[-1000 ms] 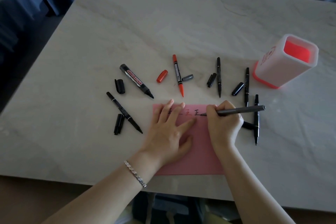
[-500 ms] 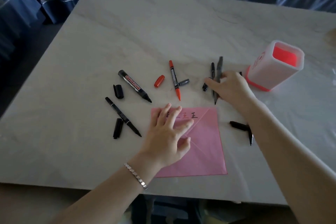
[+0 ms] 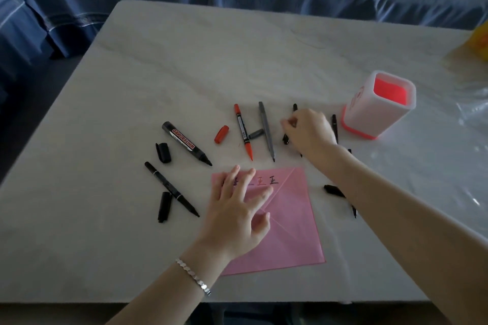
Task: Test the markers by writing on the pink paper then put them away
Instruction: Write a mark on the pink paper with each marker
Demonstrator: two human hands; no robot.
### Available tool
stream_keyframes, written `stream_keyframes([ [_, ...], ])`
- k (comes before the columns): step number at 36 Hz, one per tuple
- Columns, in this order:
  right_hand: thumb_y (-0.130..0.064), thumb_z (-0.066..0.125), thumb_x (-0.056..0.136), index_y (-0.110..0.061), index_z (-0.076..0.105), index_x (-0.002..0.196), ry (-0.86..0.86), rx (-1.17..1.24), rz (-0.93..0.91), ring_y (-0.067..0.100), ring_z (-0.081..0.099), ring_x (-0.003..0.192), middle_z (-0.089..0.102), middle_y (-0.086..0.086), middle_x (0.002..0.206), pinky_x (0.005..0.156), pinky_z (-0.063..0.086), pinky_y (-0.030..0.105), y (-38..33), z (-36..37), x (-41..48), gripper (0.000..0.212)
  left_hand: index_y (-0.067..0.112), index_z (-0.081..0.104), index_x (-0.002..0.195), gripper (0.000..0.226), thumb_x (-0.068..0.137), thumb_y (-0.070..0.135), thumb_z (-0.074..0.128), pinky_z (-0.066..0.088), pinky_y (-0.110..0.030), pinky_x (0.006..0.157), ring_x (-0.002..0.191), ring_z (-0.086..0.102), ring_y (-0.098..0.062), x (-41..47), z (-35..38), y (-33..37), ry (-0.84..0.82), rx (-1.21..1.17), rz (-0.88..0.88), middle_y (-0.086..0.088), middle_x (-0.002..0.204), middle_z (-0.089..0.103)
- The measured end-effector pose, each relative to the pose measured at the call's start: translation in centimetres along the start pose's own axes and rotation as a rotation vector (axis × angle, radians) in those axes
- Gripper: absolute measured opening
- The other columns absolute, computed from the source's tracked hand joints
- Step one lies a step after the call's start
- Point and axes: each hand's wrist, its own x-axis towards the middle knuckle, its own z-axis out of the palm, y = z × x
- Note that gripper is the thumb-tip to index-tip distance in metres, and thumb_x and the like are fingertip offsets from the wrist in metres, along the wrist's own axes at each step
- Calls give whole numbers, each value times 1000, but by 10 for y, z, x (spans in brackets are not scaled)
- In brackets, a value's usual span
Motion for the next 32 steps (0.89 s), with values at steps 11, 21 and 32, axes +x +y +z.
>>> stream_keyframes([
  [11,-18,58,82,-8,39,53,-213,-164,231,20,43,50,43,5,55,42,24,21,22,-8,6,36,32,58,120,46,80,47,42,23,-48,110,128,42,-35,0,-2,1,-9,21,-3,-9,134,52],
  [21,-22,58,76,-14,43,50,-158,516,311,14,30,39,39,-1,45,34,24,14,26,-38,-18,32,30,55,124,47,82,44,39,21,-48,111,131,39,-32,-1,-2,2,-17,51,37,-14,136,49],
  [32,5,56,83,-10,56,73,137,988,224,4,50,43,56,5,59,42,40,14,38,-25,-110,18,28,56,104,34,78,42,39,16,-51,112,125,44,-40,13,-6,15,-35,65,74,-16,132,50],
])
